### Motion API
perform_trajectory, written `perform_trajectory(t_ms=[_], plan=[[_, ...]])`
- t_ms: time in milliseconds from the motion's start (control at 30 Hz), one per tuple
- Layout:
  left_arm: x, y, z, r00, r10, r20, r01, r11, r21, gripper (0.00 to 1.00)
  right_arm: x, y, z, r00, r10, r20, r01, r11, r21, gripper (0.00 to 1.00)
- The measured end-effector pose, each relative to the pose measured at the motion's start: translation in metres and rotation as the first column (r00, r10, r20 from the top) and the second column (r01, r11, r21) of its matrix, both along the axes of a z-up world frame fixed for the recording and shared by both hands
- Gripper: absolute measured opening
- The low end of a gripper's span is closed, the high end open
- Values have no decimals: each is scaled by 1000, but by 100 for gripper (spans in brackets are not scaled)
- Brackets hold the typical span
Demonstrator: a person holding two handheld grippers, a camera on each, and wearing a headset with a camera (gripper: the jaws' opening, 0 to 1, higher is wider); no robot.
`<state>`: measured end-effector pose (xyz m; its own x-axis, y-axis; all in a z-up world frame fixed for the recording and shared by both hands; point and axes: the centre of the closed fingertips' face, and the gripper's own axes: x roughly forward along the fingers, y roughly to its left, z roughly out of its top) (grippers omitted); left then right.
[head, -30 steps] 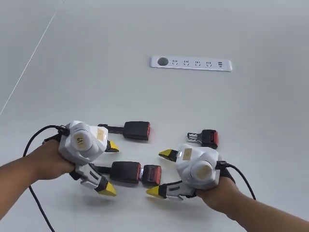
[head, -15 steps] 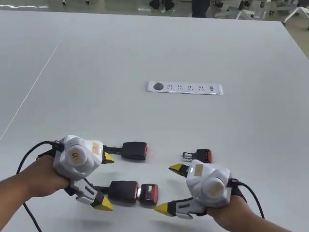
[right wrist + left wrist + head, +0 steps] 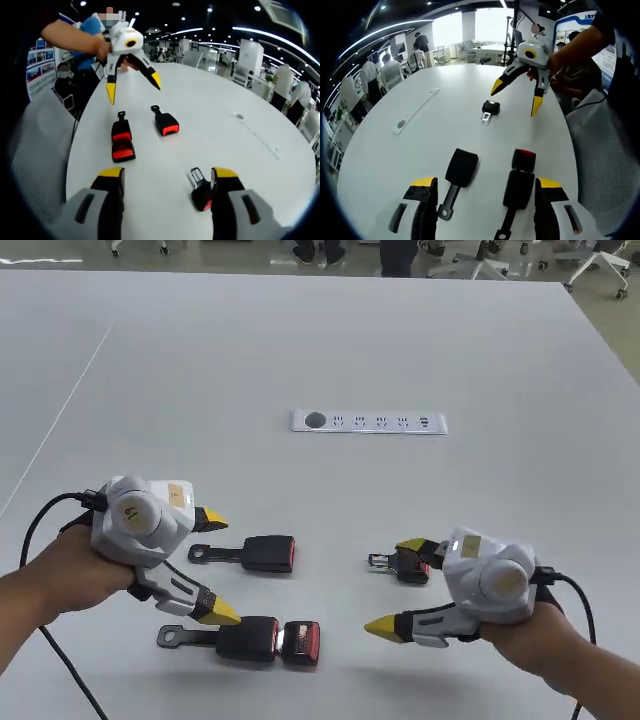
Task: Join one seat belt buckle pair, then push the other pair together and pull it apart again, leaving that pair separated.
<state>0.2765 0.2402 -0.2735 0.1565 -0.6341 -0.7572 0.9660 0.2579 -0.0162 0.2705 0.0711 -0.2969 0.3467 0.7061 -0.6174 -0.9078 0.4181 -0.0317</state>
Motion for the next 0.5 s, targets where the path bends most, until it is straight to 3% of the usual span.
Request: perform_trajectory(t_ms=[167,500], plan=[[15,-6,-1,1000,-8,11,8,1000,-6,80,19,-19,1,1000,-22,2,22,1000,-3,71],[39,-18,-22,999,-36,-21,36,999,-8,79,44,-42,-14,999,-11,-43,10,1000,-26,69]])
